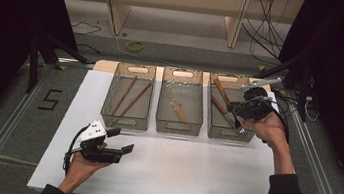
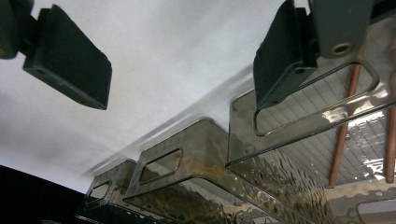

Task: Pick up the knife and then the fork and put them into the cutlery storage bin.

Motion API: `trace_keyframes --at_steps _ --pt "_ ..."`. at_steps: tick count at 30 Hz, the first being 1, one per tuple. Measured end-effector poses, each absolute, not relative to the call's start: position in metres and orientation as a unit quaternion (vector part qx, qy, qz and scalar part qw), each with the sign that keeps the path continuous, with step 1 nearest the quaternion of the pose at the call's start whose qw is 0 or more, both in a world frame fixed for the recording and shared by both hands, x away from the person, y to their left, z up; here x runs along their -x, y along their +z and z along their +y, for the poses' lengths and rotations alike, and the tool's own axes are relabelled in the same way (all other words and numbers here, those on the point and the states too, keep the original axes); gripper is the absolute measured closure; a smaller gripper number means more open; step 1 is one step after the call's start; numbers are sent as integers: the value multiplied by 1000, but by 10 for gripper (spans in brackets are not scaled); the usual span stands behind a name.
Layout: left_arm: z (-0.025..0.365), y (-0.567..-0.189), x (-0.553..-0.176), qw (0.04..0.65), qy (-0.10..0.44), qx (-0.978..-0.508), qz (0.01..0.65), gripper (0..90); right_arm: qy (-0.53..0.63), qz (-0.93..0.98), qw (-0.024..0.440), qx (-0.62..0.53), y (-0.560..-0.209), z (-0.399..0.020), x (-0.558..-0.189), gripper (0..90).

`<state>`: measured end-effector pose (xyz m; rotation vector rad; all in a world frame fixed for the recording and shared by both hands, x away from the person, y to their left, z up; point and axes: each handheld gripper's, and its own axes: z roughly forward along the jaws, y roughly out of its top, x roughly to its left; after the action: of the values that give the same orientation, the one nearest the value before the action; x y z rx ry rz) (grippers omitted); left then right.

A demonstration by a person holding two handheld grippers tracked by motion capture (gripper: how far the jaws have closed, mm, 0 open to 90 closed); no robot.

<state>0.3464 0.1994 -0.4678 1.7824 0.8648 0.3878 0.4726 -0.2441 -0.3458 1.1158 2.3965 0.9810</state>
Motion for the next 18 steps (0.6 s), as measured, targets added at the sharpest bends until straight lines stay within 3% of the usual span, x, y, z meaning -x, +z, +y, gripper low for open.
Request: trace_keyframes --at_steps 18 --pt "199 -468 -347 532 162 -747 364 191 338 821 174 -426 -336 -249 -504 781"
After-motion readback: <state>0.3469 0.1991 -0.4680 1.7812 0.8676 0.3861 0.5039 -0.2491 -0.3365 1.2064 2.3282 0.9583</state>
